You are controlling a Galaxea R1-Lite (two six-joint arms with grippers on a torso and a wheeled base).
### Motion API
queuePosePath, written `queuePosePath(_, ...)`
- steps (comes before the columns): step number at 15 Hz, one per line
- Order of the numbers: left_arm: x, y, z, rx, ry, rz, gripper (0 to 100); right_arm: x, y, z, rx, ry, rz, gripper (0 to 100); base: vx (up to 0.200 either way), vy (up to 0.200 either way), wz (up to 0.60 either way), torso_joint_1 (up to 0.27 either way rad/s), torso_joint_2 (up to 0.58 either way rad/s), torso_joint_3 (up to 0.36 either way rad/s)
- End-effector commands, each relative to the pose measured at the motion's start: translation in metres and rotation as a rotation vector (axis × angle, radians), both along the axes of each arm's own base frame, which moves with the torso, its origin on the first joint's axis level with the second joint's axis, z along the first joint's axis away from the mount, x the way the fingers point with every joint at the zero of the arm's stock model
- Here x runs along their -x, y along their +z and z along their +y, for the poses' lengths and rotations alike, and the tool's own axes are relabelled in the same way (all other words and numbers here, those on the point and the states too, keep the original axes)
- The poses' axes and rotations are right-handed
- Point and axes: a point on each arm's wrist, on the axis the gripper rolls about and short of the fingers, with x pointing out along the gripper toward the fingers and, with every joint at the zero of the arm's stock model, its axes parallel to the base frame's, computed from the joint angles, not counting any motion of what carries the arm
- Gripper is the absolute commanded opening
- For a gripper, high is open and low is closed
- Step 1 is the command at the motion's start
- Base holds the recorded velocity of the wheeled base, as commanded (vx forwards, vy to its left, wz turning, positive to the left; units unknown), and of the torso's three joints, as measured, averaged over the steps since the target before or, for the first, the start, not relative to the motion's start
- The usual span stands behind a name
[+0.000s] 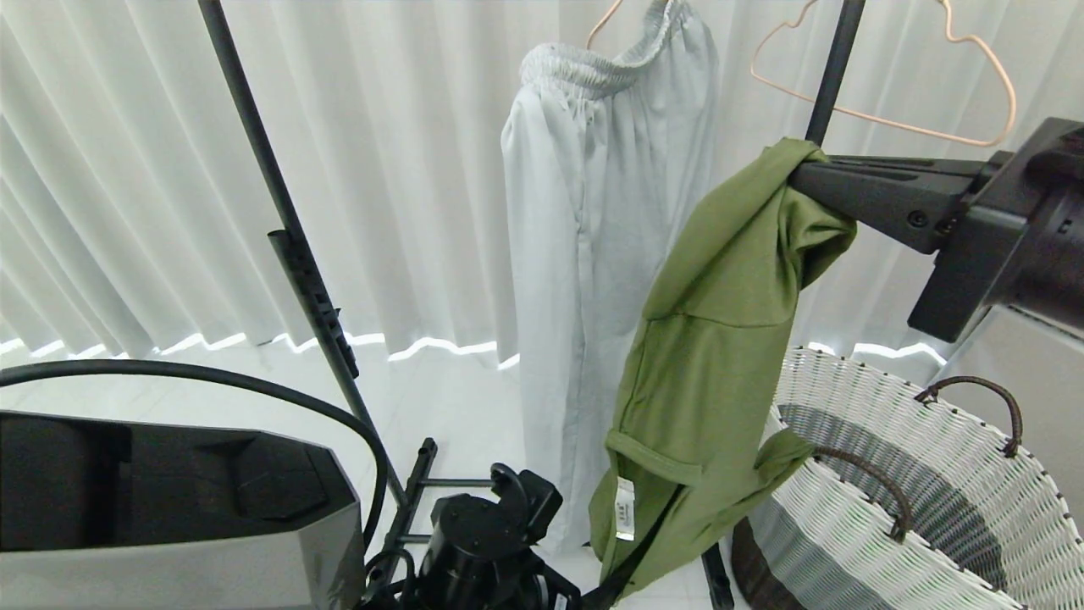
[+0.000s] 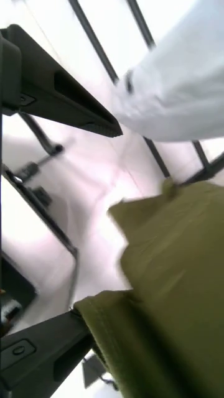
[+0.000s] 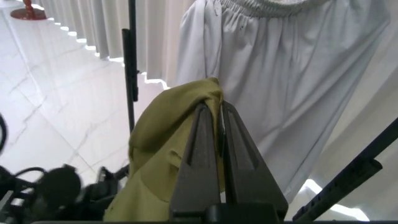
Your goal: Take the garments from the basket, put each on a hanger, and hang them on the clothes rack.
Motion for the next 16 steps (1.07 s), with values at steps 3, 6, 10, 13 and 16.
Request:
queuePosePath(3, -0.003, 0.013, 0.036, -0.031, 0.061, -0.07, 100, -0.007, -0.009, 0.014, 0.03, 0.007, 0.025, 0, 0.0, 0.0, 0.0, 0.0, 0.0, 0.0)
queuePosePath(6, -0.013, 0.026, 0.069, -0.063, 0.106, -0.139, 100, -0.013, -0.009, 0.017, 0.02, -0.004, 0.037, 0, 0.0, 0.0, 0.0, 0.0, 0.0, 0.0)
queuePosePath(10, -0.003, 0.035, 0.081, -0.04, 0.082, -0.139, 0, -0.014, -0.01, 0.018, 0.022, -0.002, 0.04, 0, 0.0, 0.0, 0.0, 0.0, 0.0, 0.0)
queuePosePath(13, 0.011, 0.04, 0.087, -0.066, 0.018, -0.169, 0, -0.015, -0.014, 0.02, 0.025, -0.001, 0.06, 0, 0.0, 0.0, 0.0, 0.0, 0.0, 0.0)
queuePosePath(16, 0.026, 0.054, 0.096, -0.059, -0.048, -0.233, 0, -0.018, -0.027, 0.024, 0.027, -0.002, 0.12, 0, 0.0, 0.0, 0.0, 0.0, 0.0, 0.0)
